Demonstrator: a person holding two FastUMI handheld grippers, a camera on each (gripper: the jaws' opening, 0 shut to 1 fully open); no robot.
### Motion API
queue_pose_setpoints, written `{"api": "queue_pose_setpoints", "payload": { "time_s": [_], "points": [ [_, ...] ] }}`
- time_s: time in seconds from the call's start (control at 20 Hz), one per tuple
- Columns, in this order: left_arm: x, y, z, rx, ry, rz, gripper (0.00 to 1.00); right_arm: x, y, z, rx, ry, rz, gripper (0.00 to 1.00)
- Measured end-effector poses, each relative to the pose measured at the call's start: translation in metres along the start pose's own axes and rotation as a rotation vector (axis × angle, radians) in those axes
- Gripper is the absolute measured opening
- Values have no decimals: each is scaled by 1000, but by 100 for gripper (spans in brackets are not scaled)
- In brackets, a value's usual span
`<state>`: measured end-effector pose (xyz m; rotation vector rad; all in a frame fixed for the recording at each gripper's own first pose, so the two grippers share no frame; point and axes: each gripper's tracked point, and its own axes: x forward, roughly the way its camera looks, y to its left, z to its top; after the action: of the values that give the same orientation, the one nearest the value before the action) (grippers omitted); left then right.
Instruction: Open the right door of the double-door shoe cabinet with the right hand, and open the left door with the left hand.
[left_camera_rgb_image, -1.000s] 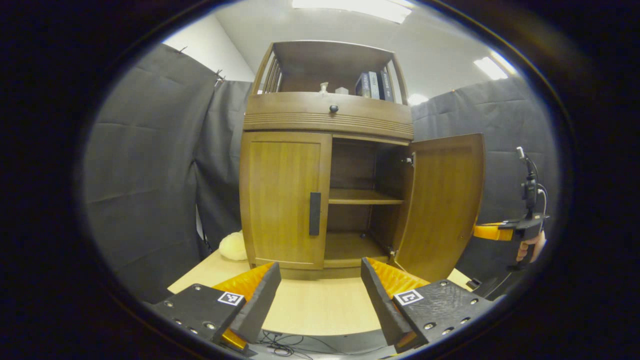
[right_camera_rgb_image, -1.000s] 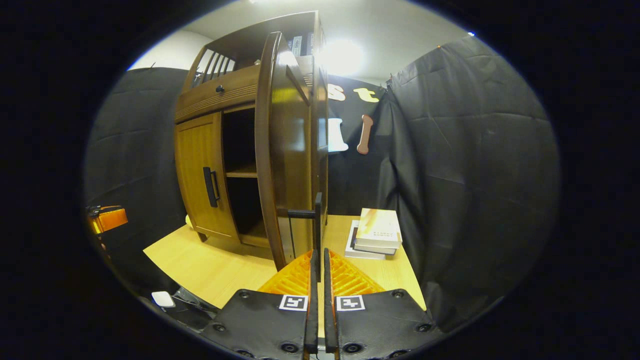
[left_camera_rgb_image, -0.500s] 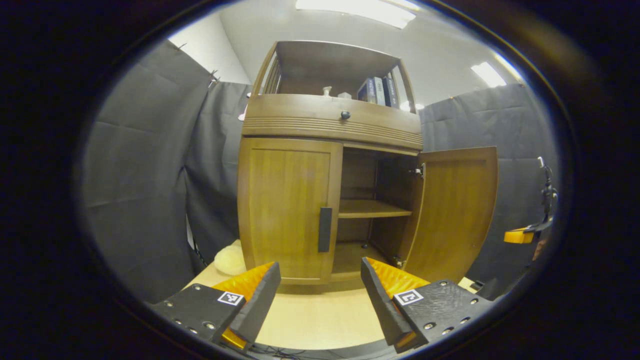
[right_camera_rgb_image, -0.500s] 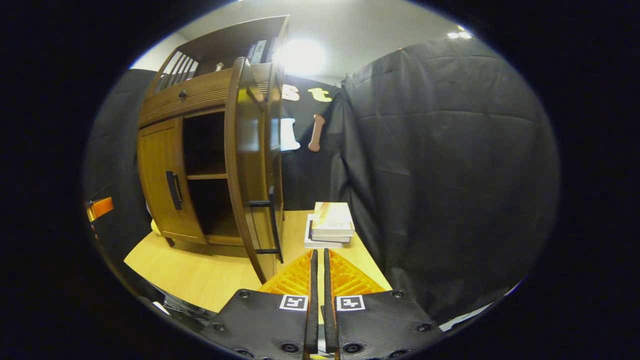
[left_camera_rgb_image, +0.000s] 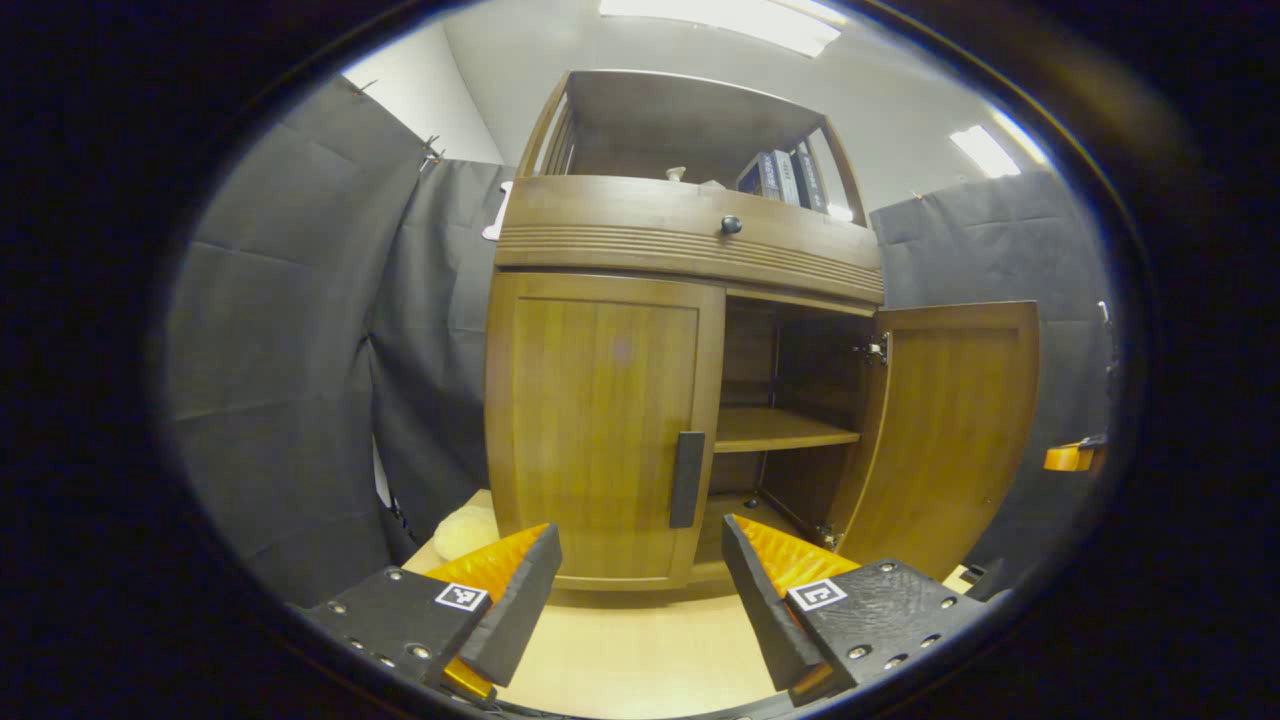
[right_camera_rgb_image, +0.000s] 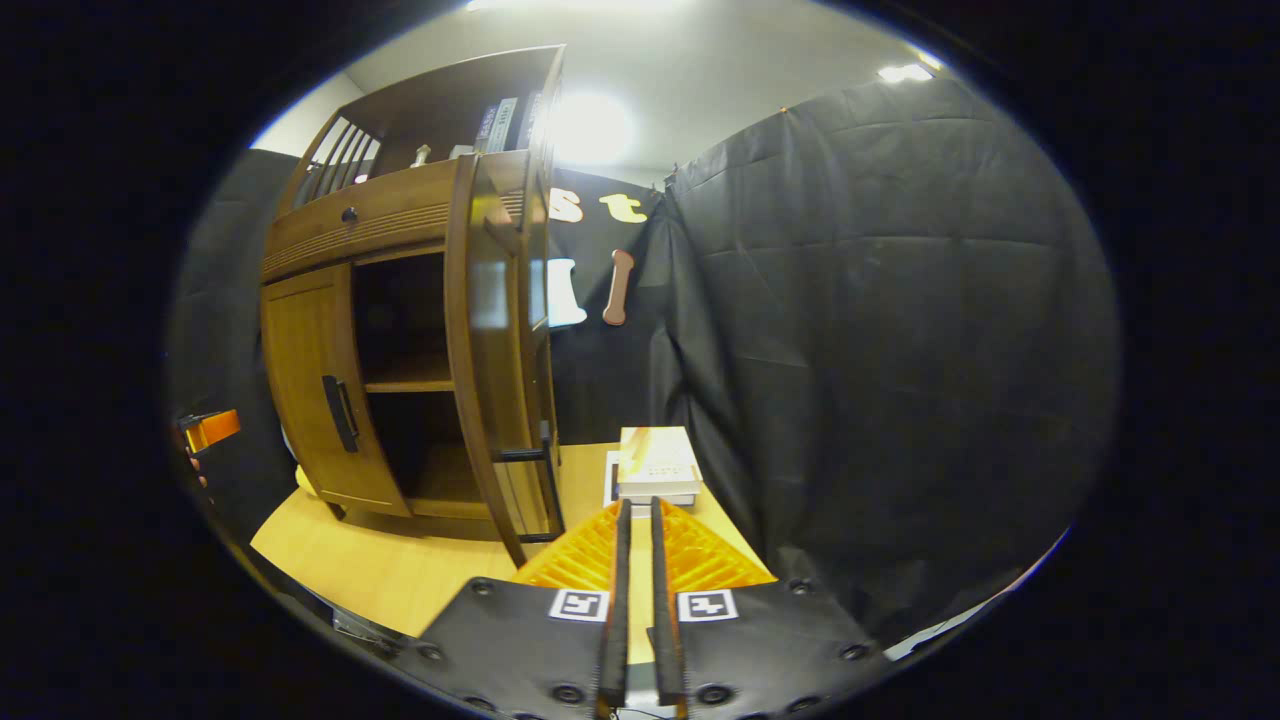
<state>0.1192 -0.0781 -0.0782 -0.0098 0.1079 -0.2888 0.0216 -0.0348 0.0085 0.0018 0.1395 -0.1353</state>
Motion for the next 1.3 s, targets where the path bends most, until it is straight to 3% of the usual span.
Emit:
{"api": "queue_pose_setpoints", "payload": {
  "time_s": [0.15, 0.3, 0.35, 0.4, 0.55, 0.6, 0.65, 0.7, 1.0, 1.2, 1.3],
  "points": [
    [34, -7, 2, -4, 4, 13, 92, 8, 23, 7, -2, -9, 35, 48],
    [72, -15, 1, -35, 17, 16, 92, 13, 32, 7, 5, -14, 61, 94],
    [85, -18, 1, -45, 18, 11, 92, 13, 35, 6, 4, -16, 61, 97],
    [99, -21, -1, -48, 15, 12, 91, 14, 37, 6, -1, -18, 65, 92],
    [136, -24, 1, -29, 13, 24, 91, 17, 35, 6, -23, -21, 52, 92],
    [146, -25, 0, -21, 13, 30, 91, 17, 35, 6, -18, -21, 51, 97],
    [155, -25, -3, -14, 17, 29, 91, 19, 33, 6, -11, -21, 46, 93],
    [165, -27, -4, -11, 20, 29, 91, 20, 29, 7, -4, -23, 36, 97],
    [201, -36, -18, -24, 44, 41, 90, 25, 8, 6, 25, -19, -19, 93],
    [213, -40, -34, -9, 75, 53, 90, 32, 4, 5, 30, -8, -30, 97],
    [220, -43, -40, -22, 96, 48, 73, 36, 5, 5, 25, -6, -29, 97]
  ]
}}
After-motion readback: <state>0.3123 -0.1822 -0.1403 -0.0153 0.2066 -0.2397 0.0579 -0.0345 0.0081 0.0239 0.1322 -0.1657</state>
